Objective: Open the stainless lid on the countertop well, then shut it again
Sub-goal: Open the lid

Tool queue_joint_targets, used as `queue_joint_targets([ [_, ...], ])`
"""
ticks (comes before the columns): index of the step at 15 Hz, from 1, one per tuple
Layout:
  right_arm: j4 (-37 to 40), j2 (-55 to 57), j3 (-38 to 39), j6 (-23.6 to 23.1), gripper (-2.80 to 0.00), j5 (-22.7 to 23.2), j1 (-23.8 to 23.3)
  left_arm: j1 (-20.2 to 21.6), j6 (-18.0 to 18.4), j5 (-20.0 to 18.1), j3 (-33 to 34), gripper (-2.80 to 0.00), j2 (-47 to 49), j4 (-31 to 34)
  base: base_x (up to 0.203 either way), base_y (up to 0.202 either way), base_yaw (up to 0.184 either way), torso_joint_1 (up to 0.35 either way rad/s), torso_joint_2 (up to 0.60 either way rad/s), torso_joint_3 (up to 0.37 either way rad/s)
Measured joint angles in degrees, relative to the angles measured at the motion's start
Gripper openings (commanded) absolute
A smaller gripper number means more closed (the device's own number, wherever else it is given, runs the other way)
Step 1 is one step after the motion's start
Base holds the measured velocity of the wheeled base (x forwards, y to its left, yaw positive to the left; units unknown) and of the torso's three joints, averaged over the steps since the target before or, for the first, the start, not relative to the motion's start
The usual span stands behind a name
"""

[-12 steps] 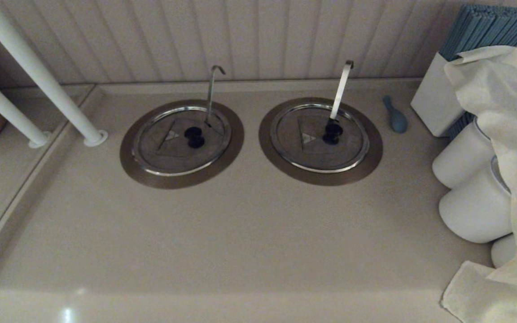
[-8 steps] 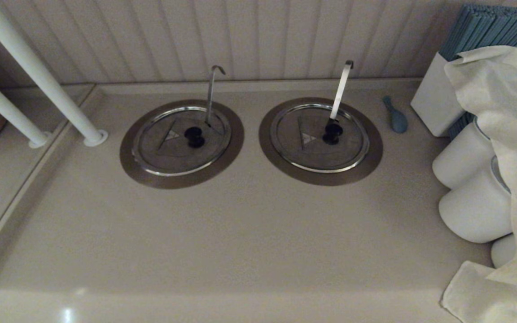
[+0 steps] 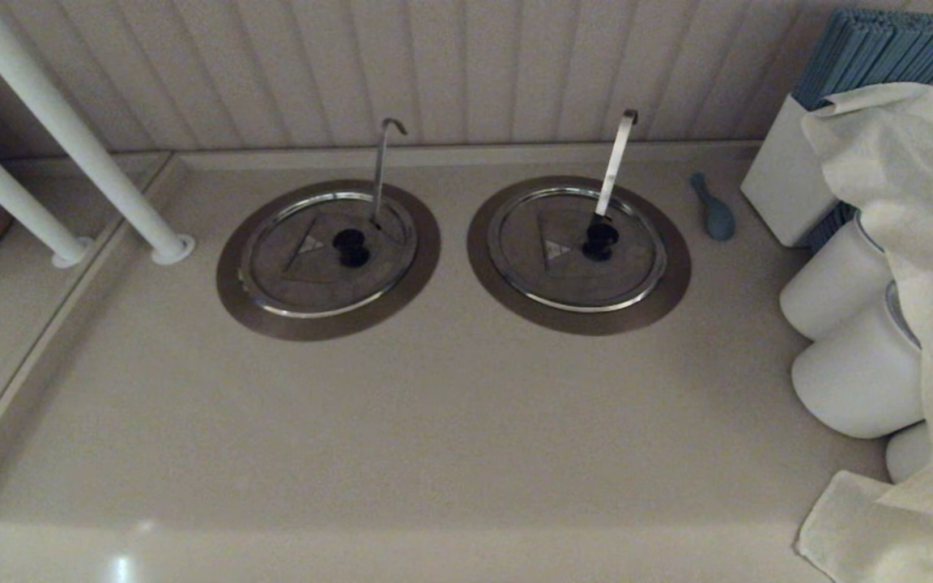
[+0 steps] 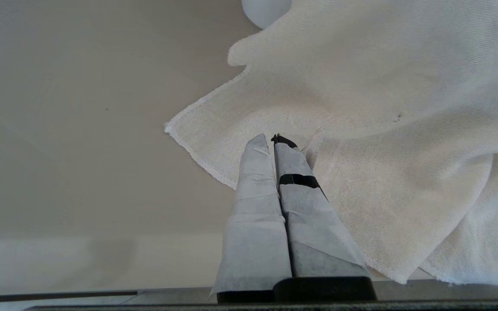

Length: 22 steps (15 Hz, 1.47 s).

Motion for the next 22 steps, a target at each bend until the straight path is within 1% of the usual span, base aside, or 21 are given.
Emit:
queue_joint_targets([
  [3, 0.02, 0.0, -0.02, 0.01, -2.8, -0.03, 0.0, -0.07, -1.99, -0.46, -9.69, -2.8, 14.88, -0.44, 0.0, 0.0, 0.0, 0.0, 0.0, 0.0],
  [4, 0.0, 0.0, -0.02, 0.0, -2.8, -0.01, 0.0, -0.32, -2.68, -0.53, -12.63, -2.8, 21.25, -1.96, 0.0, 0.0, 0.0, 0.0, 0.0, 0.0],
  [6, 0.02, 0.0, -0.02, 0.0, -2.8, -0.01, 0.0, -1.75, -3.47, -0.42, -17.99, -2.8, 34.35, -7.66, 0.0, 0.0, 0.0, 0.0, 0.0, 0.0],
  [8, 0.02, 0.0, -0.02, -0.02, -2.8, -0.03, 0.0, -5.13, -3.94, 0.87, -23.54, -2.8, 47.37, -15.45, 0.0, 0.0, 0.0, 0.0, 0.0, 0.0],
  [10, 0.02, 0.0, -0.02, 0.0, -2.8, -0.02, 0.0, -8.94, -4.16, 3.6, -30.01, -2.8, 58.81, -21.29, 0.0, 0.0, 0.0, 0.0, 0.0, 0.0],
  [12, 0.02, 0.0, 0.0, 0.0, -2.8, -0.01, 0.0, -11.63, -4.38, 5.93, -37.63, -2.8, 67.85, -24.61, 0.0, 0.0, 0.0, 0.0, 0.0, 0.0],
  [13, -0.01, 0.0, 0.0, -0.01, -2.8, -0.01, 0.0, -12.47, -4.44, 6.47, -40.48, -2.8, 71.4, -25.43, 0.0, 0.0, 0.0, 0.0, 0.0, 0.0],
  [15, -0.01, 0.0, 0.0, 0.0, -2.8, -0.01, 0.0, -13.69, -4.41, 6.91, -43.72, -2.8, 77.72, -26.09, 0.0, 0.0, 0.0, 0.0, 0.0, 0.0],
  [16, -0.01, 0.0, 0.0, 0.0, -2.8, 0.0, 0.0, -14.24, -4.08, 7.1, -44.7, 0.0, 80.48, -27.04, 0.0, 0.0, 0.0, 0.0, 0.0, 0.0],
  [18, 0.02, 0.0, 0.0, -0.02, -2.8, -0.01, 0.0, -15.14, -3.23, 7.22, -45.35, 0.0, 84.25, -29.97, 0.0, 0.0, 0.0, 0.0, 0.0, 0.0],
  [22, -0.01, 0.0, 0.0, -0.02, -2.8, 0.03, 0.0, -16.02, -3.52, 7.17, -44.25, 0.0, 90.18, -30.21, 0.0, 0.0, 0.0, 0.0, 0.0, 0.0],
])
